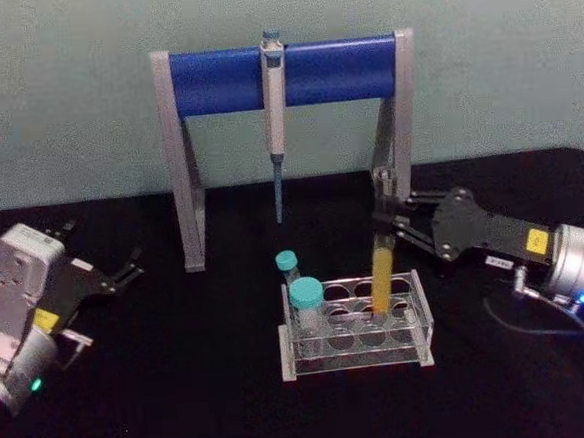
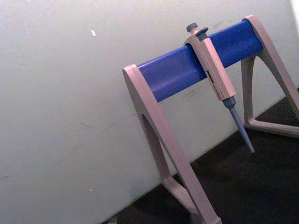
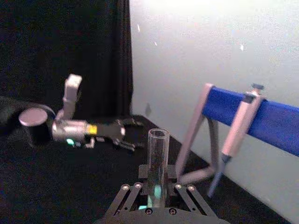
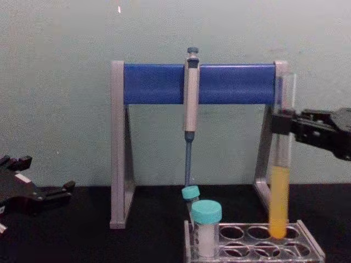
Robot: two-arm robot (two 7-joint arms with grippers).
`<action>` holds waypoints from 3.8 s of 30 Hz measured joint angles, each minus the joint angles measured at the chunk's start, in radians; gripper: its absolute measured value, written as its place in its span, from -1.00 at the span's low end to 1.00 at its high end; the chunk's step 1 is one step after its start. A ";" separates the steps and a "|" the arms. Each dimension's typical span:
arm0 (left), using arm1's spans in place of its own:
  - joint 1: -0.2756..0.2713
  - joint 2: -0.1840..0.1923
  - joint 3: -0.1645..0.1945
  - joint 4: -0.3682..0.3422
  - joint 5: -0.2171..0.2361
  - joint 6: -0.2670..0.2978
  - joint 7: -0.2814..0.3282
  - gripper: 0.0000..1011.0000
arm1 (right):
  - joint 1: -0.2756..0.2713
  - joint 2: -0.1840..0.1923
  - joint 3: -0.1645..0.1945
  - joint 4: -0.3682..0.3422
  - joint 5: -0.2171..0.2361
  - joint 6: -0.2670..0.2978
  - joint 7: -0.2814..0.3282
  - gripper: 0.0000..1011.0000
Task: Pick up the test tube from the test tube rack, shake it, then place it back into the test tube rack.
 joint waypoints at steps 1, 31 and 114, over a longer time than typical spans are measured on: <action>0.000 0.000 0.000 0.000 0.000 0.000 0.000 0.98 | -0.002 0.008 0.000 -0.003 -0.004 -0.001 -0.006 -0.55; 0.000 0.000 0.000 0.000 0.000 0.000 0.000 0.98 | -0.006 -0.136 0.038 0.033 -0.168 -0.040 -0.289 -0.55; 0.000 0.000 0.000 0.000 0.000 0.000 0.000 0.98 | 0.002 -0.076 -0.003 0.016 -0.078 -0.023 -0.158 -0.55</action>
